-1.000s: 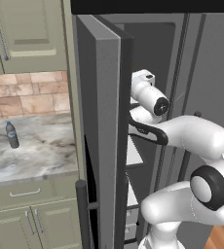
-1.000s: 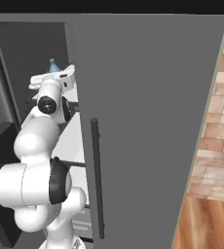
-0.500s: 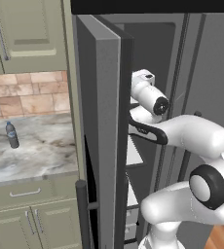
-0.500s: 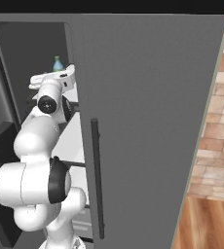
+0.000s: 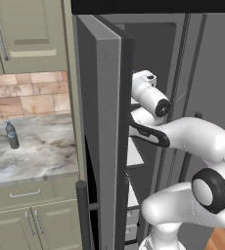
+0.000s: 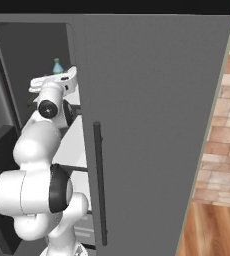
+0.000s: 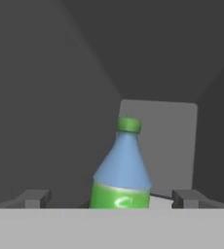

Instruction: Take the bottled waters from the counter and place them in the freezer to freeze. Close the freezer door after placing the bottles.

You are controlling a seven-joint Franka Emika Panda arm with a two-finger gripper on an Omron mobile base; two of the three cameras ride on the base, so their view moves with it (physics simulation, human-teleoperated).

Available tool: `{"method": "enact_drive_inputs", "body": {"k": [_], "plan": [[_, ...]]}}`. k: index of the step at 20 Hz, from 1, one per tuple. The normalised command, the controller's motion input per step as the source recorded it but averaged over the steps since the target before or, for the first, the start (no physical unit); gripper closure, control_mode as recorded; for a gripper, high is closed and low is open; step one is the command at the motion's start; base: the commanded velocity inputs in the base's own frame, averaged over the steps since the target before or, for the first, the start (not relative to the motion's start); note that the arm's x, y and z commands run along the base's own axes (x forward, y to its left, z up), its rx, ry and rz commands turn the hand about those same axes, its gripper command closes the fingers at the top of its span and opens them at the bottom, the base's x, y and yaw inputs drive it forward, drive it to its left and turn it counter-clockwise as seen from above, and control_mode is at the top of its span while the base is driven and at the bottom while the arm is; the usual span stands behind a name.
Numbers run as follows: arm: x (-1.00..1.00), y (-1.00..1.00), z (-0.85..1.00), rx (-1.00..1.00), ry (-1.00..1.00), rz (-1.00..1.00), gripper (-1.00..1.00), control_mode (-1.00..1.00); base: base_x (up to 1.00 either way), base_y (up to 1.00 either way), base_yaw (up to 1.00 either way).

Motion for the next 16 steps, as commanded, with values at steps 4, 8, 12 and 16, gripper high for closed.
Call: {"method": "enact_drive_inputs", "body": {"k": [4,8,12,16], "plan": [[-0.58,-0.16,0.01,0.11,0.0,-0.07,-1.0,-1.0,0.0,0.0,0.0],[-0.99,-0.41,0.28,0.25,0.0,-0.12,-1.0,-1.0,0.0,0.0,0.0],[-1.0,-0.32,0.56,0.19,0.0,-0.11,-1.0,-1.0,0.0,0.0,0.0],[-1.0,-0.22,0.74,0.14,0.0,-0.11,-1.0,-1.0,0.0,0.0,0.0]]}}
